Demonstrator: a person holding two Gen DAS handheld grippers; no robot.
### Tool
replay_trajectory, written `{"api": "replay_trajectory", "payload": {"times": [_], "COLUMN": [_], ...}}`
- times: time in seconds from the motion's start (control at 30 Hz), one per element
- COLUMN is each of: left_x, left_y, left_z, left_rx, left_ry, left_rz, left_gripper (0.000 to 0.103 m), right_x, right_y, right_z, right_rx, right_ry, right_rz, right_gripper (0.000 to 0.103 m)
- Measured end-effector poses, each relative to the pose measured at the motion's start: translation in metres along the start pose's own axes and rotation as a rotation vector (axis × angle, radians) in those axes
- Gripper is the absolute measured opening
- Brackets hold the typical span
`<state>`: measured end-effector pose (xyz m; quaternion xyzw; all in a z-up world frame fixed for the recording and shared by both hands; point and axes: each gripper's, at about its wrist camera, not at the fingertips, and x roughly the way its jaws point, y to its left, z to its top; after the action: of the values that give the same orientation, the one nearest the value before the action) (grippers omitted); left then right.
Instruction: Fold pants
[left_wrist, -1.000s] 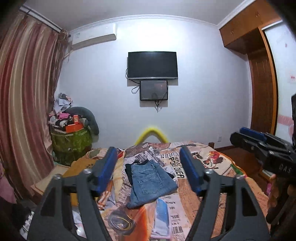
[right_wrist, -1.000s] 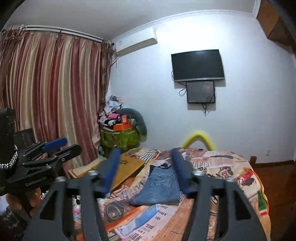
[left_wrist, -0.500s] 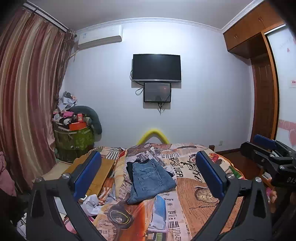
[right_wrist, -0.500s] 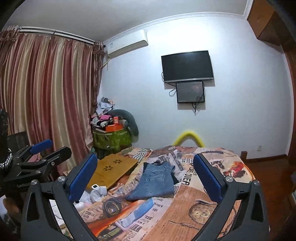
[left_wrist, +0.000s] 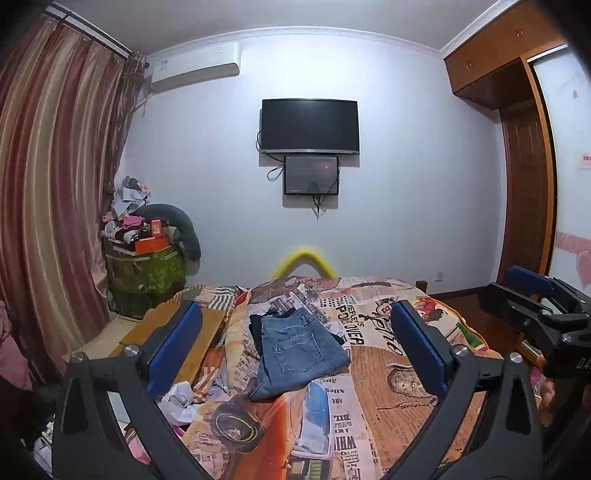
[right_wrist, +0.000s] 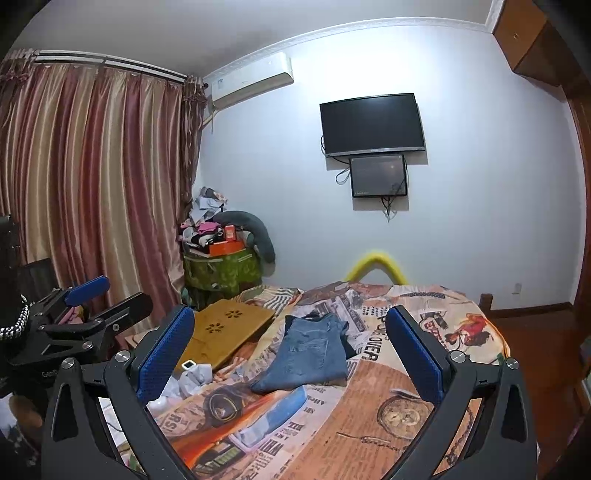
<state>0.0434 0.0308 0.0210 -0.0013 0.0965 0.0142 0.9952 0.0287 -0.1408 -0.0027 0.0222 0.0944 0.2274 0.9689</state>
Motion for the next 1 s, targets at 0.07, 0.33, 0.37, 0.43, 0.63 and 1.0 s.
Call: {"api": "replay_trajectory", "payload": {"times": [0.07, 0.33, 0.37, 0.43, 0.63, 1.0], "left_x": [0.000, 0.005, 0.006, 0.007, 0.010, 0.016], "left_y": [0.000, 0.001, 0.001, 0.001, 0.001, 0.000], "left_z": [0.000, -0.002, -0.002, -0.003, -0.003, -0.004], "left_rx": [-0.001, -0.007, -0.008, -0.008, -0.010, -0.015], "left_ry": [0.002, 0.008, 0.008, 0.008, 0.012, 0.017], "left_rz": [-0.002, -0.012, -0.013, -0.014, -0.018, -0.027], "left_gripper": [0.103, 0.103, 0.103, 0.103, 0.103, 0.103], "right_x": [0.000, -0.003, -0.003, -0.005, -0.006, -0.007], "right_y": [0.000, 0.002, 0.002, 0.002, 0.000, -0.002], "right_z": [-0.001, -0.001, -0.001, 0.000, 0.003, 0.005], "right_rx": [-0.002, -0.014, -0.015, -0.015, -0.013, -0.002], "right_ry": [0.002, 0.009, 0.011, 0.013, 0.014, 0.018], "right_rz": [-0.003, -0.018, -0.018, -0.019, -0.029, -0.040], "right_gripper": [0.103, 0.103, 0.103, 0.103, 0.103, 0.103]}}
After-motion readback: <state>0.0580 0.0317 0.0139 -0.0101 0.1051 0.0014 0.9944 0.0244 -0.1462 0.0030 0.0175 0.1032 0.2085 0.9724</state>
